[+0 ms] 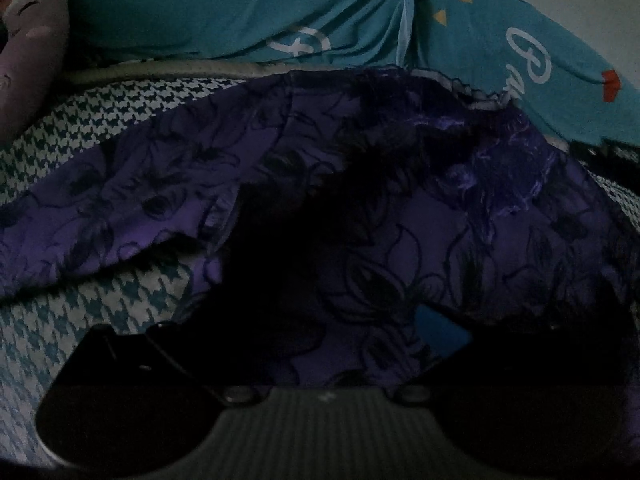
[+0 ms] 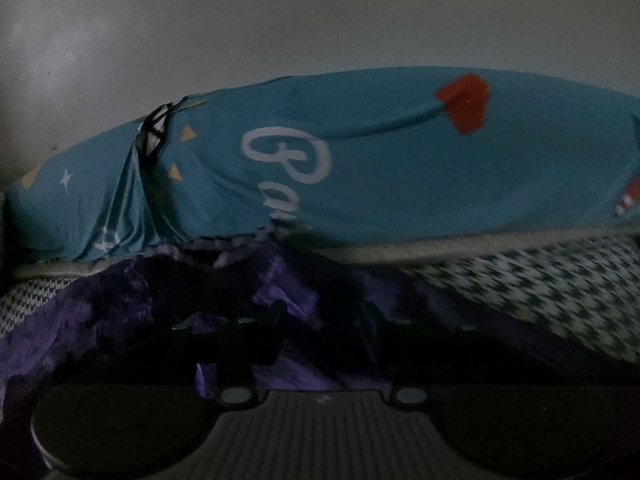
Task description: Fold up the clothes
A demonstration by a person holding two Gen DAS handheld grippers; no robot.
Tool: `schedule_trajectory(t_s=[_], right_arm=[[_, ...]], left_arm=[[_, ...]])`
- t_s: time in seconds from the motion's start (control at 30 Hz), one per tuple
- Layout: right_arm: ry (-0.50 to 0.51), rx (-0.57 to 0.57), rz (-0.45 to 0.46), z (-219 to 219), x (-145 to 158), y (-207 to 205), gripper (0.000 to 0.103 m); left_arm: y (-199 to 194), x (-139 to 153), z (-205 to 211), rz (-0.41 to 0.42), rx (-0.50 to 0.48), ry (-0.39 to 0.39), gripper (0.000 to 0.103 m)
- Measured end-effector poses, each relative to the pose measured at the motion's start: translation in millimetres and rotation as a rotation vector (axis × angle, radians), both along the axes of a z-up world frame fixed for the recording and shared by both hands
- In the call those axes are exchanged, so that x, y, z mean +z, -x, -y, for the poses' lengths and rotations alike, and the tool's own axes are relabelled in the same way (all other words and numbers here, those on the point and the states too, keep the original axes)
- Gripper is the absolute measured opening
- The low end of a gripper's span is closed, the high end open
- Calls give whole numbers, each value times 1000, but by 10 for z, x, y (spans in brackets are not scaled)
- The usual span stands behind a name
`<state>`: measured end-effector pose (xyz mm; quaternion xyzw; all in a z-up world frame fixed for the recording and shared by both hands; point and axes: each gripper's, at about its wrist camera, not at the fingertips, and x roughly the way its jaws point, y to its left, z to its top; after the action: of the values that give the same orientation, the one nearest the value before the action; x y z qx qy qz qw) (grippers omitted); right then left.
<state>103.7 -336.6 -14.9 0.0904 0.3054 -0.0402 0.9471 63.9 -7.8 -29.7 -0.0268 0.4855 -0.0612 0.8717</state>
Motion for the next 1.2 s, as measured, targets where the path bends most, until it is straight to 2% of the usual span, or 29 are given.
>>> schedule_trajectory(t_s=[0.2,0.4,0.77,1.07,1.1,1.17,1.2], right_arm=[[-12,-72,-12,261,-49,251,40],[-23,-141,-23,510,-104,484,46],[11,-224,-19,681,-277,317,48],[51,-230,-28,678,-377,128,48],[63,-225,-28,664,-388,121,46],[83,-210,-27,637,-406,108,26],[89,-198,-24,624,-411,104,21]], left_arm=[[26,22,13,13,-10,-8,103],[62,36,25,19,-12,-14,103],[44,3,31,9,-12,-20,103],[36,-57,71,-9,-23,-27,103],[34,-62,75,-9,-24,-29,103],[27,-73,78,-12,-26,-29,103],[24,-79,77,-15,-25,-28,103]])
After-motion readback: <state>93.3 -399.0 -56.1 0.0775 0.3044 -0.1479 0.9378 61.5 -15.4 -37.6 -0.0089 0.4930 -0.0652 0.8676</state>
